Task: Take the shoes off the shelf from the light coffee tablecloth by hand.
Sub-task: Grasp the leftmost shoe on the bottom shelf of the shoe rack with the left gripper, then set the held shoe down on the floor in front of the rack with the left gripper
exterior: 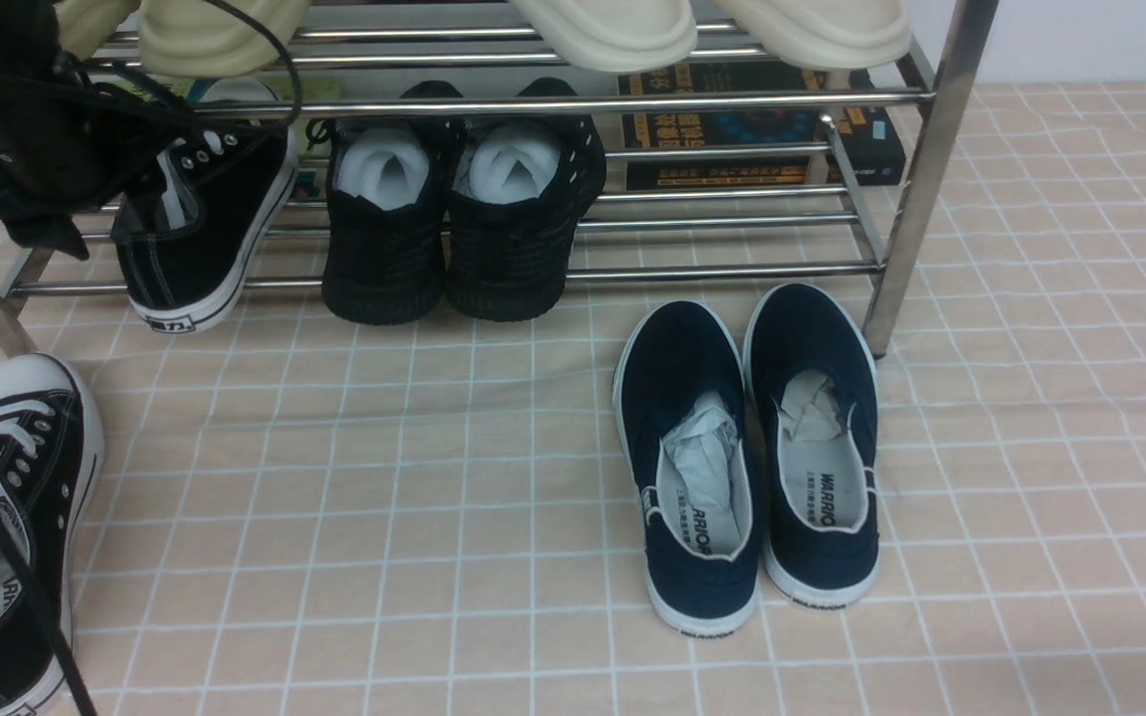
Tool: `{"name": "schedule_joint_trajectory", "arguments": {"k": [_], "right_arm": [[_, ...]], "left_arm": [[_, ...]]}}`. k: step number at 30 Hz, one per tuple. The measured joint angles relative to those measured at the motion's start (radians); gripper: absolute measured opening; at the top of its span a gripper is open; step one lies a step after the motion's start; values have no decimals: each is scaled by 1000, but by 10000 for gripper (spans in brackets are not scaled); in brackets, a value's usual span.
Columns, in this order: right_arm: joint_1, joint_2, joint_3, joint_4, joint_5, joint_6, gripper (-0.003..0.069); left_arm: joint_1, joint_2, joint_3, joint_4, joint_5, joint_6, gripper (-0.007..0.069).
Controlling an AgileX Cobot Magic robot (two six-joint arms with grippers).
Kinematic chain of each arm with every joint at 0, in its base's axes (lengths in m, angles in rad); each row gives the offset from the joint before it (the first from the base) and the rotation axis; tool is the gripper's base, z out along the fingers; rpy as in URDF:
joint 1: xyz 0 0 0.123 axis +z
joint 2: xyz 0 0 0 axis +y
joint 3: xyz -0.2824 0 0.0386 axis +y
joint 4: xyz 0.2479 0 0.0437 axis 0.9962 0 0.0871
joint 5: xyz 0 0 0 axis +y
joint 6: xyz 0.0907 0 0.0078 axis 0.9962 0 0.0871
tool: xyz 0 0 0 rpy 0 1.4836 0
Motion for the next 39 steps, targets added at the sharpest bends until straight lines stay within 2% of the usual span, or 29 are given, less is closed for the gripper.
{"name": "schedule_joint_trajectory", "arguments": {"k": [5,8,10,13,15,24,29,35,39], "right_arm": [[0,0,0,0,0,0,239],[0,0,0,0,0,0,239],[0,0,0,0,0,0,239],[0,0,0,0,0,0,239],[0,0,0,0,0,0,239],[0,0,0,0,0,0,239],[0,0,0,0,0,0,239],[0,0,0,0,0,0,239],[0,0,0,0,0,0,239]], "left_arm": [[0,40,0,31,-8,-18,390],[0,55,0,28,-16,-26,352],[0,64,-2,14,-21,-26,272],[0,67,-3,-2,-7,16,96],[0,64,-3,-4,19,76,40],[0,-112,0,-21,322,226,21],[0,-193,55,-21,350,260,21],[0,-310,242,-29,349,193,21],[0,-405,371,-31,347,50,21]]}}
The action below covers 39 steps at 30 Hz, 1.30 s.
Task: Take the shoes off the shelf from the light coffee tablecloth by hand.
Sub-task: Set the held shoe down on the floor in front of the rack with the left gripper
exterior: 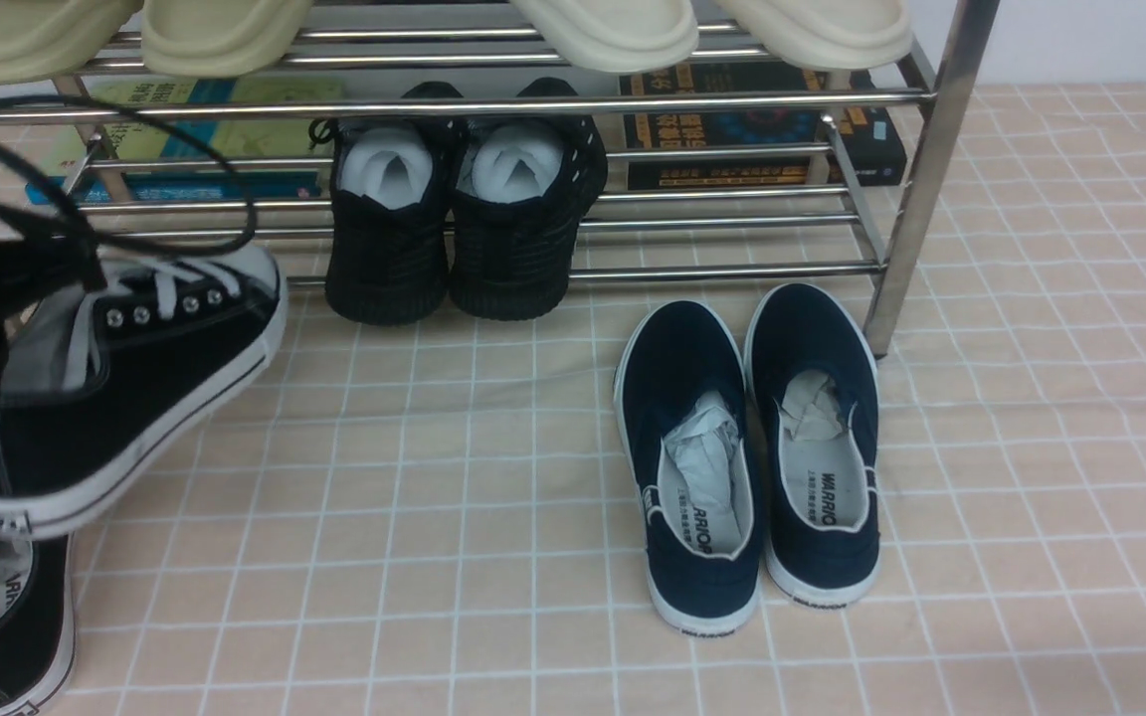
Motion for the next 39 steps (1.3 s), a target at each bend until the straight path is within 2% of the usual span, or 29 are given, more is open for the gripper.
{"name": "schedule_joint_trajectory", "arguments": {"k": [5,8,11,18,22,33,39], "right_arm": [[0,0,0,0,0,0,239],[0,0,0,0,0,0,239],[0,0,0,0,0,0,239],[0,0,0,0,0,0,239],[0,0,0,0,0,0,239],[0,0,0,0,0,0,239],[0,0,0,0,0,0,239]], "left_arm": [[0,-95,149,-58,-47,-174,22],[0,-109,235,-113,-164,-268,22],[0,-109,299,-131,-268,-313,22],[0,-109,349,-101,-353,-375,25],[0,-109,350,-18,-369,-443,30],[0,-81,350,-14,-363,-450,32],[0,-48,350,-86,-366,-363,33]]}}
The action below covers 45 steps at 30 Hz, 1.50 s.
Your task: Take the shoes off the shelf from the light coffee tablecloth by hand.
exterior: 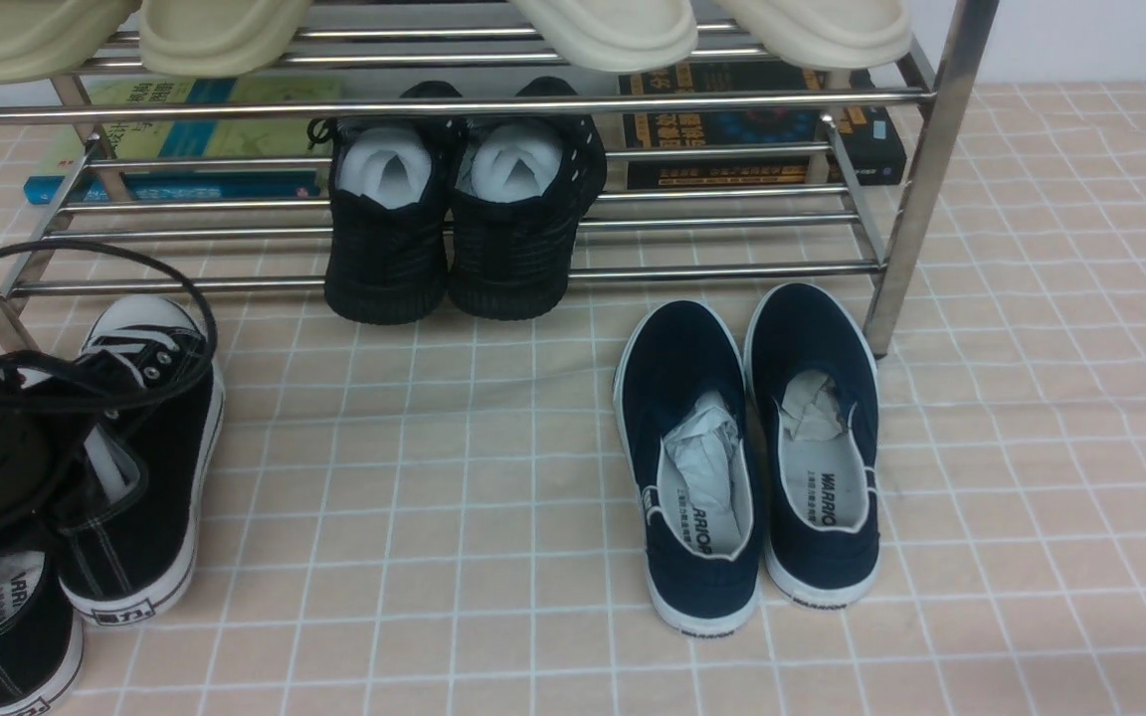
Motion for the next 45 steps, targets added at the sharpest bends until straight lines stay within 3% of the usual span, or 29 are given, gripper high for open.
{"name": "schedule_joint_trajectory", "arguments": {"k": [13,18,27,31,34,43,45], "right_arm": [[0,0,0,0,0,0,239],[0,0,0,0,0,0,239],[0,0,0,0,0,0,239],[0,0,0,0,0,0,239],[0,0,0,0,0,0,239],[0,0,0,0,0,0,239],[0,0,0,0,0,0,239]], "left_arm": [[0,1,0,-68,-21,106,73],[0,3,0,-64,-8,121,125],[0,7,-8,-13,49,172,292],[0,4,-63,47,110,183,302],[0,-10,-143,63,181,240,266],[0,-27,-356,-39,307,500,11],[0,-27,-357,-68,324,545,1]]}}
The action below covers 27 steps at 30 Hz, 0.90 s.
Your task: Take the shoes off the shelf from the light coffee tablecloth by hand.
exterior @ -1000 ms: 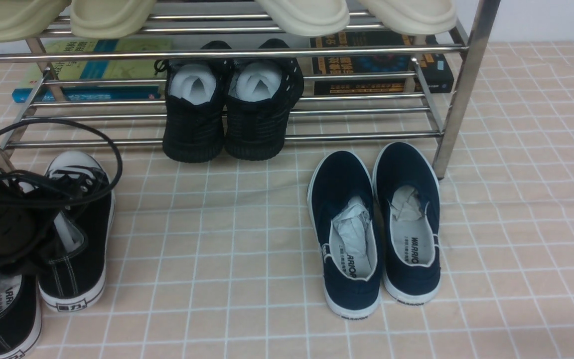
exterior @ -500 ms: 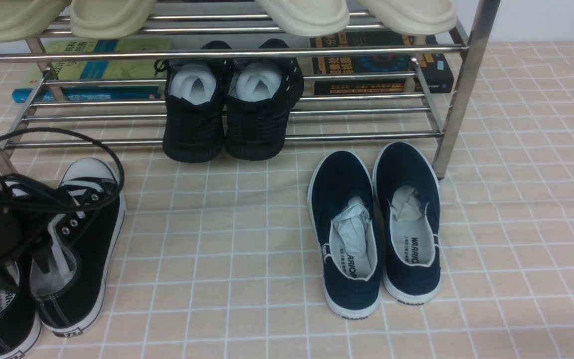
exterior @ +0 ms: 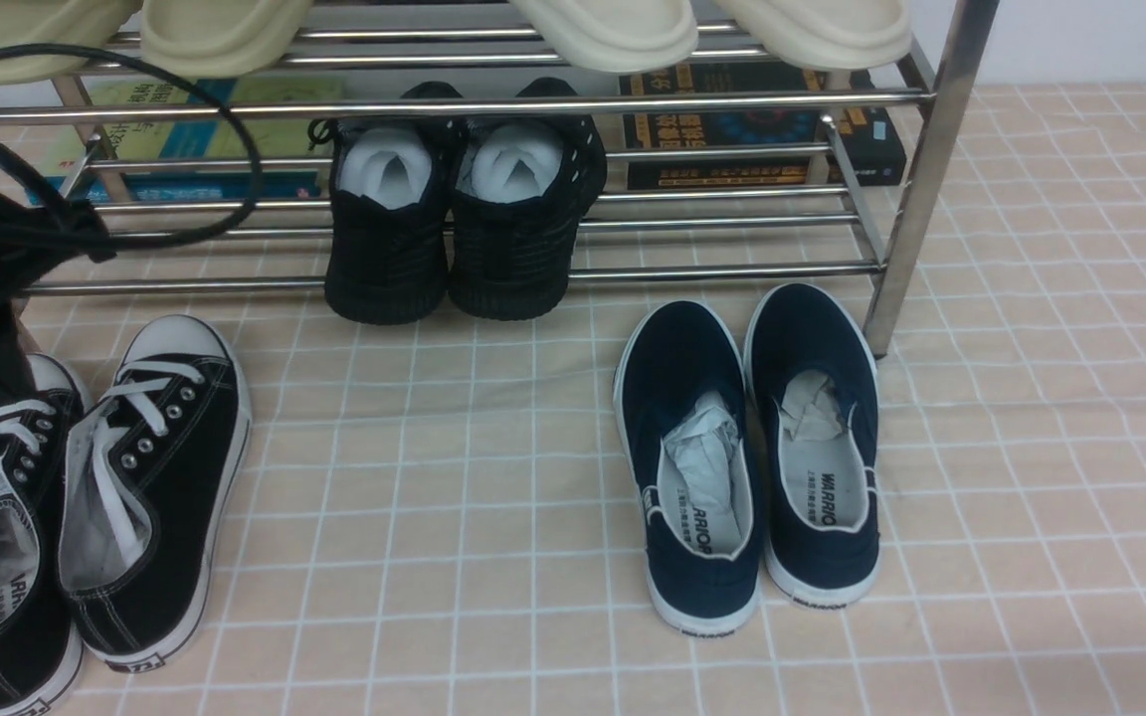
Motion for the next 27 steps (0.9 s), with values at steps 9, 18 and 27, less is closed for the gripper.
{"name": "schedule_joint_trajectory", "arguments": {"k": [9,18,27], "right_arm": [[0,0,0,0,0,0,239],[0,0,0,0,0,0,239],[0,0,0,0,0,0,239]], "left_arm": [[0,-138,2,-68,28,249,1],[0,-615,272,-217,-51,511,3],[0,-1152,750,-376,-520,667,9]]}}
